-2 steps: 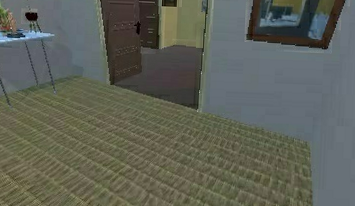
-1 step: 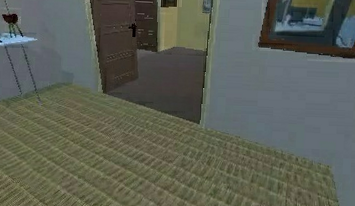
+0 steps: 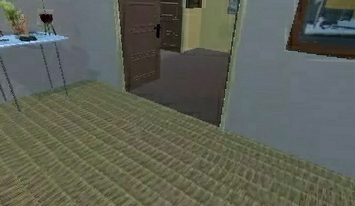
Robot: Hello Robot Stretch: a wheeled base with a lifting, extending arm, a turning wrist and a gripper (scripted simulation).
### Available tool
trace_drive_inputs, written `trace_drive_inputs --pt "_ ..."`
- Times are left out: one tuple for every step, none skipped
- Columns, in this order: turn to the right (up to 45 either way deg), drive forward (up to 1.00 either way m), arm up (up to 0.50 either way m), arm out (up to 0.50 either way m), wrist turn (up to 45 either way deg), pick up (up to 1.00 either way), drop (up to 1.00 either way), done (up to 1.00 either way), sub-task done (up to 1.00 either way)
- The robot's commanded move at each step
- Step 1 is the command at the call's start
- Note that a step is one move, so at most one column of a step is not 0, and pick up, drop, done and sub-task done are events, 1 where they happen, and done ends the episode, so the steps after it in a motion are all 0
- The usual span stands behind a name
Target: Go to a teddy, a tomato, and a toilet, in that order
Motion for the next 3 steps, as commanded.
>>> trace_drive_inputs --pt "0.0 1.0 0.0 0.0 0.0 0.0 0.0 0.0 0.0" --pt "-3.0 0.0 0.0 0.0 0.0 0.0 0.0 0.0 0.0" --pt "0.0 1.0 0.0 0.0 0.0 0.0 0.0 0.0 0.0"
